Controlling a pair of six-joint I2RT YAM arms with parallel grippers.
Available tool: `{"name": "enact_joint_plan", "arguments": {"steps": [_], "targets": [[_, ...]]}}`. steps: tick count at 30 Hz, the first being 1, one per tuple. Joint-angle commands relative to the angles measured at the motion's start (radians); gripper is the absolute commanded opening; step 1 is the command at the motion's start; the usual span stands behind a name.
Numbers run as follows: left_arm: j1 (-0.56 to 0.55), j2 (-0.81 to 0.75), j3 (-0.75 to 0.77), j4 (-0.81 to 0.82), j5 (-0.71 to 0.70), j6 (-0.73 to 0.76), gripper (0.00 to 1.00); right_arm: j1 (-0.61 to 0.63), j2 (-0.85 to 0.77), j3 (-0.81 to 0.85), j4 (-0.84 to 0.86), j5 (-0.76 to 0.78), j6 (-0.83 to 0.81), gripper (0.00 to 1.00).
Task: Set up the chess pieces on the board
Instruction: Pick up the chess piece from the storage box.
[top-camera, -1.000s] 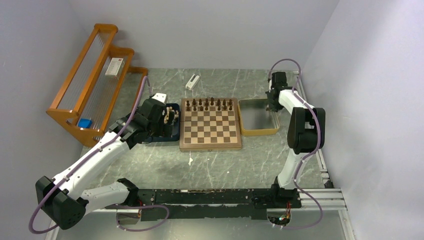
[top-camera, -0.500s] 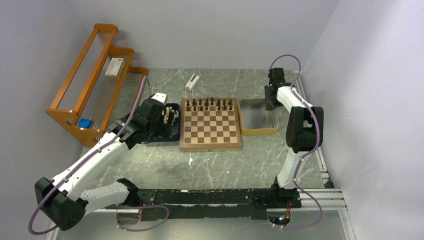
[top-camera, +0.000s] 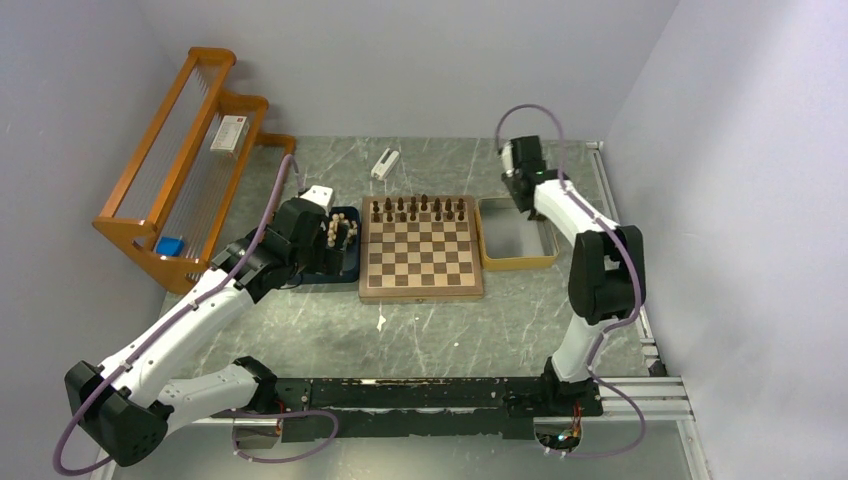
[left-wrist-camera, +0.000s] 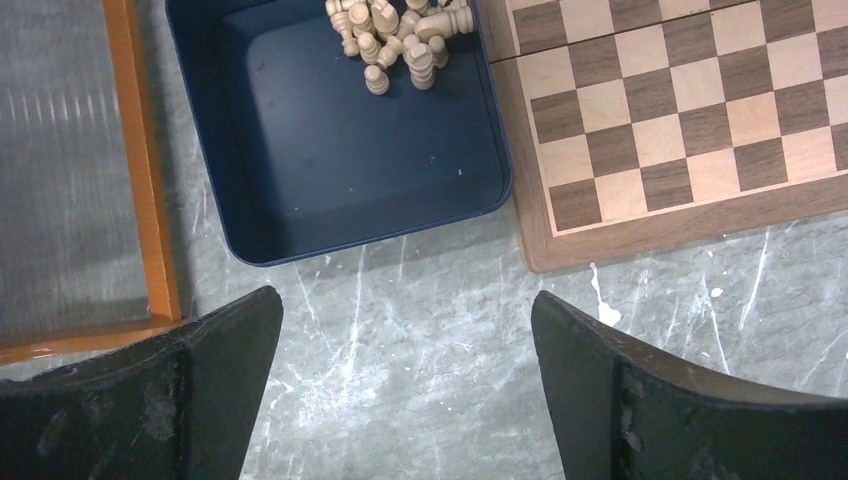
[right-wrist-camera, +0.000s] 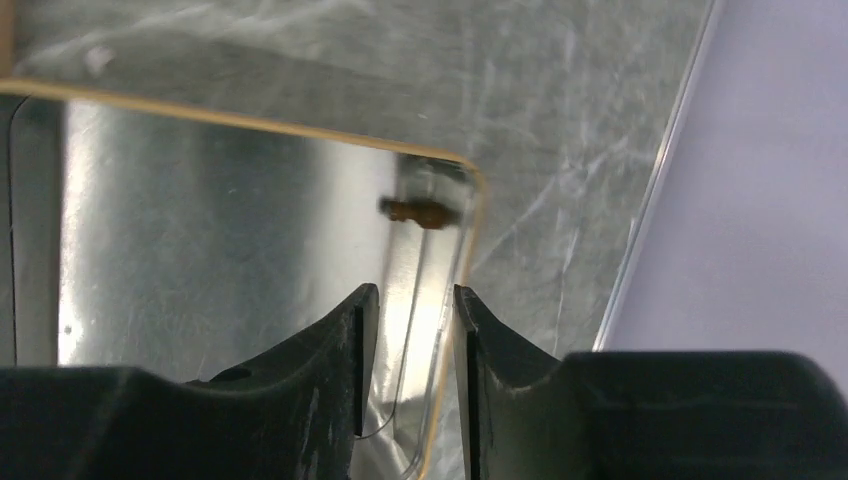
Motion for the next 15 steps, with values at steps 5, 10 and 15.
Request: {"name": "enact_joint_plan", "arguments": {"steps": [5, 10, 15], "targets": [[0.006, -0.030, 0.053, 0.023, 0.064, 0.024, 0.99, 0.149, 0.042, -0.077, 0.066, 0.207, -0.434, 0.35], [0.006, -0.024, 0.079, 0.005, 0.083, 0.013, 0.99, 0.149, 0.061, -0.093, 0.091, 0.218, -0.483, 0.34], [0.006, -0.035, 0.070, 0.005, 0.101, 0.016, 0.99, 0.150, 0.058, -0.171, 0.220, 0.204, -0.620, 0.33]]}}
